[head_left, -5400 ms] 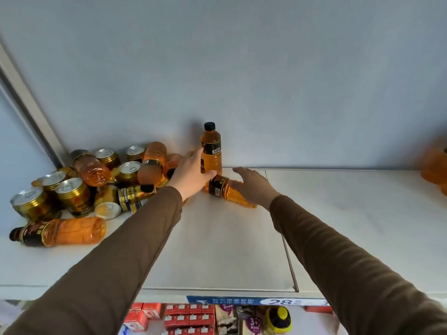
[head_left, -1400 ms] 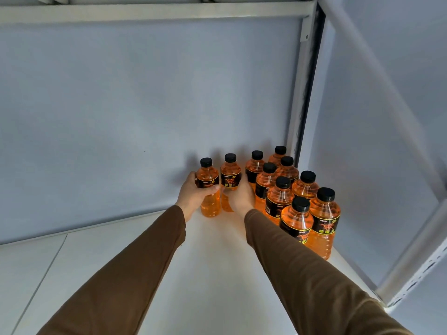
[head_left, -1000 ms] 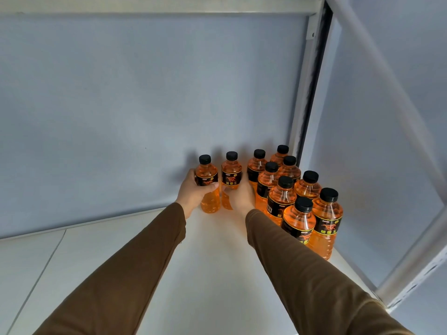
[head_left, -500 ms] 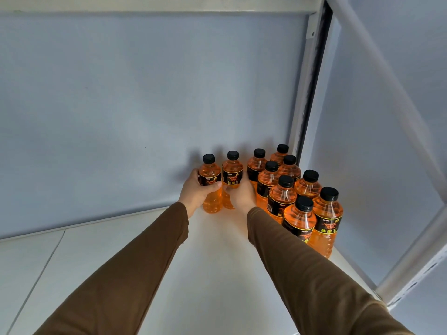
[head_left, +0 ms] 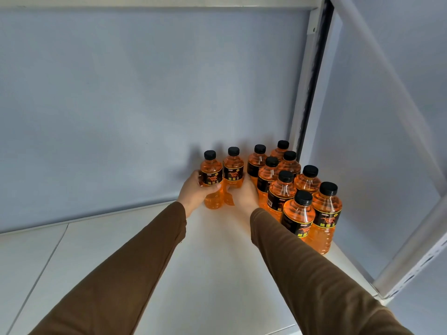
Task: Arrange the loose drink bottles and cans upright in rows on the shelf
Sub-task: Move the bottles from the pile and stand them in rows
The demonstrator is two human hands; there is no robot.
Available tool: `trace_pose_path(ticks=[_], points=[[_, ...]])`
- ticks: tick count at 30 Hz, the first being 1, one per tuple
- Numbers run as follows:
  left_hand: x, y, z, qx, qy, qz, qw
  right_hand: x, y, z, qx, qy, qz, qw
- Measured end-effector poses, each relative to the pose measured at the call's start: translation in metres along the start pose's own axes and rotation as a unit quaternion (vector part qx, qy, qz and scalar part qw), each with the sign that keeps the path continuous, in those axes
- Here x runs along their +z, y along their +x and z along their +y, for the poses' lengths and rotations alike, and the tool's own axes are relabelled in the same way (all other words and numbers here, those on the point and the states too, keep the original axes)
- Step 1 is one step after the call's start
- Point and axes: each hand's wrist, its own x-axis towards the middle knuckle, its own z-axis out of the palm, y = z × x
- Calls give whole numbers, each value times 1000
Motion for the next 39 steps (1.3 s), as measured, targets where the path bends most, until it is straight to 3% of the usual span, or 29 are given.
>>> trace_pose_path(ticks=[6, 11, 15, 21, 31, 39], points=[[-14, -25, -9, 12, 143, -1, 990, -6, -17, 0, -20, 12, -3, 1000], [-33, -53, -21, 36, 363, -19, 931, -10, -28, -2, -20, 28, -15, 999], [-49, -72, -28, 49, 445, -29, 894, -8, -41, -9, -34, 5, -10, 999], [-82, -106, -39, 43, 479, -7, 877, 12, -81, -26, -189, -99, 50, 976], [-196, -199, -67, -29, 489, 66, 869, 125, -153, -67, -263, -139, -156, 942], [-318, -279, -105, -62, 502, 94, 858, 240, -240, -105, -332, -212, -221, 892]])
